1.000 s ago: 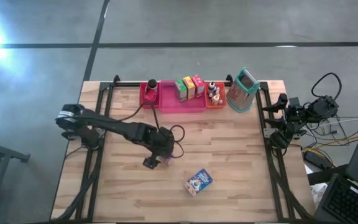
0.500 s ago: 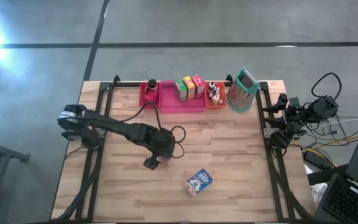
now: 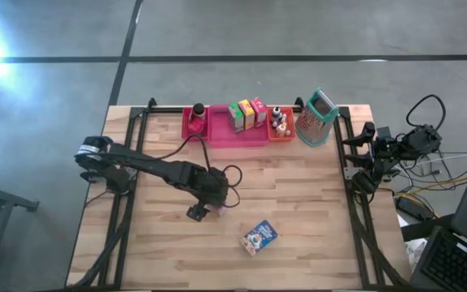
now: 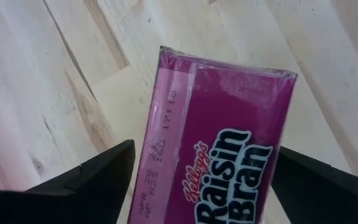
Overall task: Pick & Place Kitchen Items
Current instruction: Put the purple cereal box into the pink bin
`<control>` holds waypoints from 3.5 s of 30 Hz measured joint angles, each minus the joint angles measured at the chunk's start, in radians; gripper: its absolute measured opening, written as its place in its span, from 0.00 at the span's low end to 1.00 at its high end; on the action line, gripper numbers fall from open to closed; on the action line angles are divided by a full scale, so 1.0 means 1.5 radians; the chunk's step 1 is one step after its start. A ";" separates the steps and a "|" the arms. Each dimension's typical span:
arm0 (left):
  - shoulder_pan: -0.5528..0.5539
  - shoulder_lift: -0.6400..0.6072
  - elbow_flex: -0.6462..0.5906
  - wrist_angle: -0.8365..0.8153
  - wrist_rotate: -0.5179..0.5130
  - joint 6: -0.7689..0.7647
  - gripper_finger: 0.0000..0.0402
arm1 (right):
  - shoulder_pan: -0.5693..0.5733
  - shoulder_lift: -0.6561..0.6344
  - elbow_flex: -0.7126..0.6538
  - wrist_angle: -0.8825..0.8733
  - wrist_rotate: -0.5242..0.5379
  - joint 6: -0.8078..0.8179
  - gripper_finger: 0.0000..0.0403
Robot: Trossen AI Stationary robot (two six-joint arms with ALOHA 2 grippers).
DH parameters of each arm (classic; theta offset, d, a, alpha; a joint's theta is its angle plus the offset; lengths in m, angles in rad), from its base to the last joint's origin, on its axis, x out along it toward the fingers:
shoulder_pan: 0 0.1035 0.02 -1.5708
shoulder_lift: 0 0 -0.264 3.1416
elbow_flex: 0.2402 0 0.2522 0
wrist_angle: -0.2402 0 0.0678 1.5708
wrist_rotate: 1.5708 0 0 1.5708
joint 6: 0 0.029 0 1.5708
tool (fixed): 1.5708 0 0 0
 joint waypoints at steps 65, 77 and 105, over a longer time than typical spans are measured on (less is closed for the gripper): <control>0.320 -0.002 0.284 -0.086 -0.088 -0.256 0.38 | 0.000 0.000 0.000 0.000 0.000 0.000 0.66; 0.348 0.101 0.347 0.005 -0.080 -0.106 0.38 | 0.000 0.000 0.000 0.000 0.000 0.000 0.57; 0.360 0.383 0.555 -0.067 -0.133 -0.078 0.38 | 0.000 0.000 0.000 0.000 0.000 0.000 0.70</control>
